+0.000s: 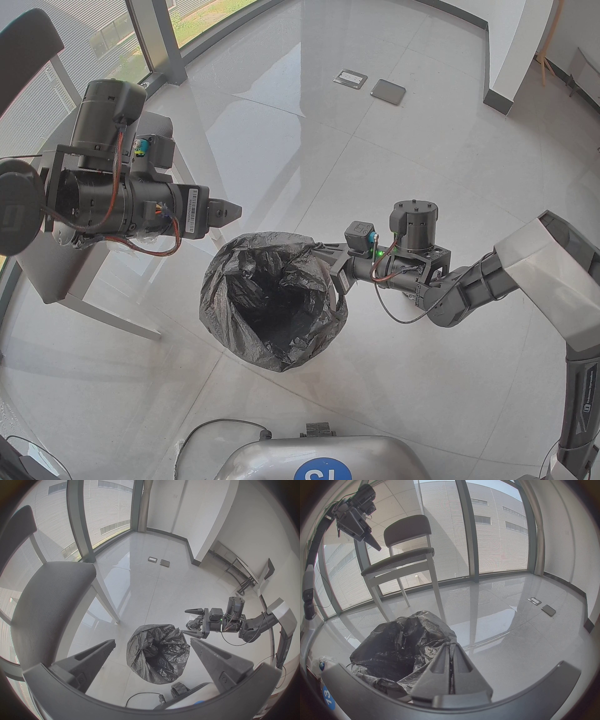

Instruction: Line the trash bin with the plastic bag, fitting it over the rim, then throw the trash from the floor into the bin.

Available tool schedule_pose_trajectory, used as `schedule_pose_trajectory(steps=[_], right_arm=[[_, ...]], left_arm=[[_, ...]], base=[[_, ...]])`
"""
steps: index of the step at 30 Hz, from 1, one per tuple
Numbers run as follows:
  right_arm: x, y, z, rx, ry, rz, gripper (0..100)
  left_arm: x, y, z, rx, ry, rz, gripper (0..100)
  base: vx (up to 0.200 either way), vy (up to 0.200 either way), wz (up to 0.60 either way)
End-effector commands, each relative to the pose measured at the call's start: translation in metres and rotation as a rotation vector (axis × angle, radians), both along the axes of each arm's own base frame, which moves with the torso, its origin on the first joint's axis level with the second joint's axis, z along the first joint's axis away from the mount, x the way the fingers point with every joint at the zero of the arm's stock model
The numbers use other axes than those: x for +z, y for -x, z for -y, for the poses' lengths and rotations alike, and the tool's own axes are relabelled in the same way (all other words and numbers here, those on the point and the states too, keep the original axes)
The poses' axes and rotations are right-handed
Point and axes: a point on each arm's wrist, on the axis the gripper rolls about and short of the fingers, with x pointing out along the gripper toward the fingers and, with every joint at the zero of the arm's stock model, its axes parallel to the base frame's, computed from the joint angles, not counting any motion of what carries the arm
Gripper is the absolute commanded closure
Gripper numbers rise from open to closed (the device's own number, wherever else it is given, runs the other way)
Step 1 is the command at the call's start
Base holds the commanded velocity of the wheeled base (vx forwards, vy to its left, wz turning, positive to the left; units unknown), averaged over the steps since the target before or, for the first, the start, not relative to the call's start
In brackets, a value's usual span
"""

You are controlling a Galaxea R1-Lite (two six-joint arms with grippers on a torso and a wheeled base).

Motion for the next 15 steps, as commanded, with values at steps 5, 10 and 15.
schedule_pose_trajectory(steps=[5, 10, 15], right_arm=[[0.023, -0.002, 0.015, -0.029, -0.018, 0.054, 100], [0.016, -0.012, 0.026, -0.06, -0.011, 0.046, 100], [0.011, -0.013, 0.025, -0.054, -0.009, 0.036, 0]], left_arm=[[0.002, 0.006, -0.003, -0.001, 0.004, 0.007, 0], [0.003, 0.008, -0.004, -0.004, 0.008, 0.012, 0], [0.001, 0.008, -0.004, -0.005, 0.006, 0.006, 0]], base=[[0.0, 0.0, 0.0], [0.0, 0.0, 0.0], [0.0, 0.0, 0.0]])
